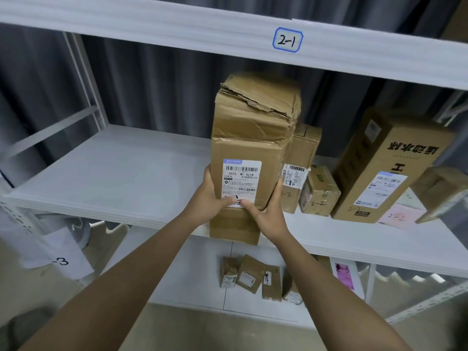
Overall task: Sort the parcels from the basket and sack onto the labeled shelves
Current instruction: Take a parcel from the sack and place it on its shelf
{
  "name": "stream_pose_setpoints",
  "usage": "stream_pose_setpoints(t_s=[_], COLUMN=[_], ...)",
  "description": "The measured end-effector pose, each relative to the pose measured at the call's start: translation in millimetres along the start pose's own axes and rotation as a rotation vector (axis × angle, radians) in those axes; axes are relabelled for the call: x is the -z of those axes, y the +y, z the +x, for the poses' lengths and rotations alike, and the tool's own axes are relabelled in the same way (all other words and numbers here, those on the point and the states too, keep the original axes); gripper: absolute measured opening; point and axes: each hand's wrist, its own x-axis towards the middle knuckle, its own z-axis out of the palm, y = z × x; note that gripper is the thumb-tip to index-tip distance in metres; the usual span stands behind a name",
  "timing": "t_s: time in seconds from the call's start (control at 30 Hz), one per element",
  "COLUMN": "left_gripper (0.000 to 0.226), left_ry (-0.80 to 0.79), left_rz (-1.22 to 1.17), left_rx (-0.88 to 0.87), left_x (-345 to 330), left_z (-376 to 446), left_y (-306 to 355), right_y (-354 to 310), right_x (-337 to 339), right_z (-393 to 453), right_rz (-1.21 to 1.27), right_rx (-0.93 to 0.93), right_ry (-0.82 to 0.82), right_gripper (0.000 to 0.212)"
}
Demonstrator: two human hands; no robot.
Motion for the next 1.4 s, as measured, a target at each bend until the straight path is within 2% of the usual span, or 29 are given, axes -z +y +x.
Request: stream_pose_setpoints(t_s=[0.17, 0.47, 0.67, 0.8, 1.03, 1.17, 1.4], left_gripper=[0.08, 0.078, 0.075, 0.074, 0.076, 0.076, 0.075], left_ry=[0.103, 0.136, 0.126, 0.144, 0.145, 0.146, 0.156], left_rz=[0.024, 0.041, 0.05, 0.059, 0.063, 0.056, 0.051], left_rx=[0.003, 0.007, 0.018, 0.021, 0.027, 0.025, 0.036], left_x=[-5.5, -13.6, -15.7, -18.1, -27.7, -31.9, -36.9], left_z=[4.6, 21.0, 36.4, 45.6, 66.8, 78.7, 99.1], left_y=[-3.3, -6.8, -5.9, -4.2, -2.1, -1.6, -4.5], right_y=[0.6, 6.6, 18.1, 29.3, 35.1, 42.4, 45.1], right_x=[-3.4, -5.2, 3.7, 12.5, 31.9, 37.2, 38.9], right_z=[4.6, 13.2, 4.1, 0.2, -3.3, 1.7, 10.2], right_rz=[0.002, -0.075, -0.082, -0.103, -0.196, -0.239, -0.229], right_rx=[-0.007, -0.069, -0.119, -0.169, -0.25, -0.29, -0.294], right_ry=[0.025, 0.023, -0.025, -0.049, -0.08, -0.078, -0.095], right_gripper=[0.117, 0.12, 0.097, 0.104, 0.091, 0.09, 0.082])
